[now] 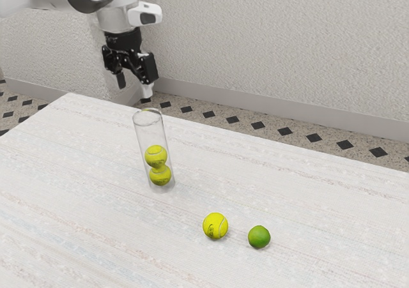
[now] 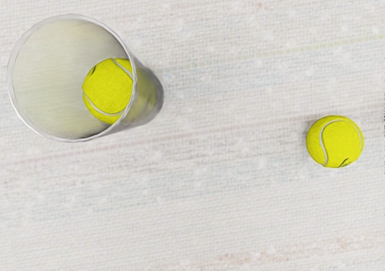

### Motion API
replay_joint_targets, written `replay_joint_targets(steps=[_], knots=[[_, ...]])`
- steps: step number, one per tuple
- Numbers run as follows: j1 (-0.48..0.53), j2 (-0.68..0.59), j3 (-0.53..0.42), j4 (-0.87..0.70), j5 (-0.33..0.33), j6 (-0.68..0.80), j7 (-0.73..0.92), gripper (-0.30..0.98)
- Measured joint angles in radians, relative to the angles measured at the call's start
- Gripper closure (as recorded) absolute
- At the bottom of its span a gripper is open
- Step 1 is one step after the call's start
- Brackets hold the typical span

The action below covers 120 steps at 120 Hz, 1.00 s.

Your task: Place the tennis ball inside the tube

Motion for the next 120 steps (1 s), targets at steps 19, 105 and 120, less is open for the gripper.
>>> replay_joint_targets(steps=[19,105,120], knots=[[-0.004,-0.001,-0.025,-0.078,-0.002,0.043,0.007,0.02],[-0.127,0.238,-0.183,-0.487,-0.211,0.69,-0.034,0.02],[-0.104,0.26,-0.183,-0.486,-0.213,0.712,-0.029,0.02]])
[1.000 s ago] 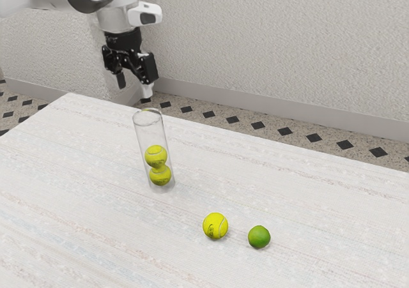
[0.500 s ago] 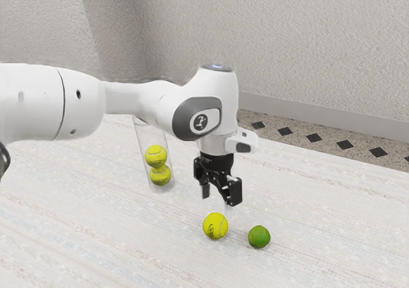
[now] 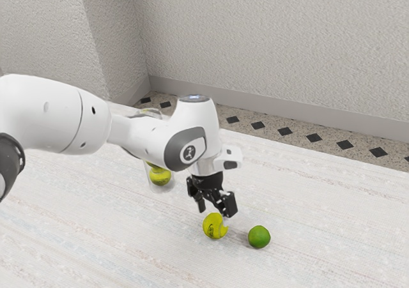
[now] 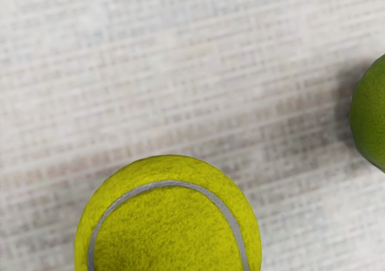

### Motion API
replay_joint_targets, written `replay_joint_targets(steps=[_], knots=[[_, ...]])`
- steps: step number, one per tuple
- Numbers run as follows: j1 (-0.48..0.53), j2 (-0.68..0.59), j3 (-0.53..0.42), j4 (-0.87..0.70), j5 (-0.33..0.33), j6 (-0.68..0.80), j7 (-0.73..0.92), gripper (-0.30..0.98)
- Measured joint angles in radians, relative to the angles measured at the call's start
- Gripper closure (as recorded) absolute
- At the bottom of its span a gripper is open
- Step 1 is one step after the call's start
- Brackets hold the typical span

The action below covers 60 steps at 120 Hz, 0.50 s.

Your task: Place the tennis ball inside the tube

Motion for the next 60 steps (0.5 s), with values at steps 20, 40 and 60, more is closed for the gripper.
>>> replay_joint_targets(steps=[20,40,60], knots=[[0.007,0.035,0.0,0.002,0.0,0.015,0.012,0.02],[0.01,0.072,-0.001,0.01,-0.003,0.028,0.023,0.02],[0.004,0.094,-0.003,0.011,-0.009,0.057,0.031,0.02]])
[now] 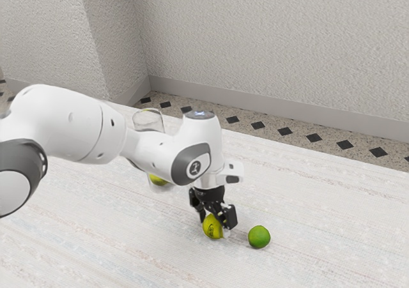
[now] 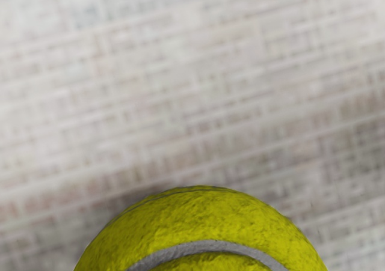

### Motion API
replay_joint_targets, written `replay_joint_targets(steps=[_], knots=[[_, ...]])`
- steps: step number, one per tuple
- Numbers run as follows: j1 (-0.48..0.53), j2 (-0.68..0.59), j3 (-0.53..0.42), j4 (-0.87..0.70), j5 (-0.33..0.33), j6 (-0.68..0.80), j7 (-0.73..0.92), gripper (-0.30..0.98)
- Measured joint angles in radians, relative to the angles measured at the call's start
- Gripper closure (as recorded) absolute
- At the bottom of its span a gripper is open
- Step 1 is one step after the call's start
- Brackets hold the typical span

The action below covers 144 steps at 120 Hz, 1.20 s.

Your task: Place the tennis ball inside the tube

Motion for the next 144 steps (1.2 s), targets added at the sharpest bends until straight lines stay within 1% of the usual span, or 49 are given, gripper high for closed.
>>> replay_joint_targets(steps=[32,62,96,104,124,144], knots=[[-0.002,0.017,0.0,-0.005,-0.031,0.022,0.008,0.03],[-0.001,0.014,0.0,-0.004,-0.036,0.026,0.012,0.23],[0.002,0.0,0.002,-0.002,-0.03,0.022,0.009,0.28],[0.001,-0.024,0.007,0.005,-0.011,0.011,0.007,0.31],[0.007,-0.116,0.055,0.065,0.089,-0.082,-0.011,0.37],[0.045,-0.143,0.11,0.265,0.187,-0.214,-0.026,0.4]])
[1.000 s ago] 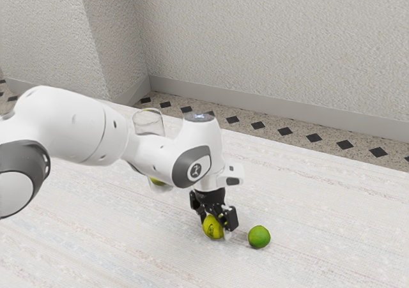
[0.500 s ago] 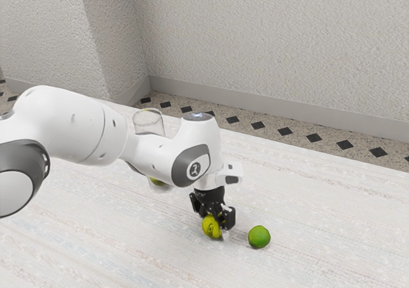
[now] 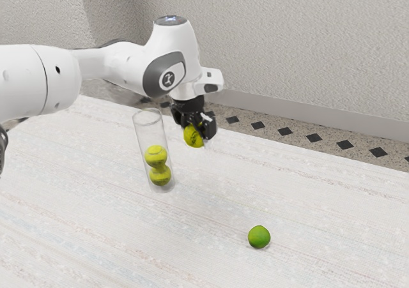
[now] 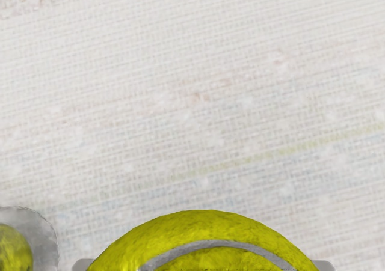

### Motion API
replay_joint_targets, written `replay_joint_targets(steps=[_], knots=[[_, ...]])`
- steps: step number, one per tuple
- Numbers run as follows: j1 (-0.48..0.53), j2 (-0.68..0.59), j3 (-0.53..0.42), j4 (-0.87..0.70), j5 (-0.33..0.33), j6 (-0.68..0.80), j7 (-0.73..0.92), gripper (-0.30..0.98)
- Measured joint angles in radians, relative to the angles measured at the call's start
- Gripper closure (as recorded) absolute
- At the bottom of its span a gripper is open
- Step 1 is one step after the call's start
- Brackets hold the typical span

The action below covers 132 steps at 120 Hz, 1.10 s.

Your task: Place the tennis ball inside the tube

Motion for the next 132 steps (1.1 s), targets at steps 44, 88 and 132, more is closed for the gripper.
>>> replay_joint_targets(steps=[44,88,132], knots=[[0.166,0.063,0.047,0.269,0.054,-0.212,-0.007,0.39],[0.218,0.12,0.058,0.347,0.049,-0.266,-0.002,0.34],[0.202,0.072,0.056,0.267,0.006,-0.285,0.003,0.32]])
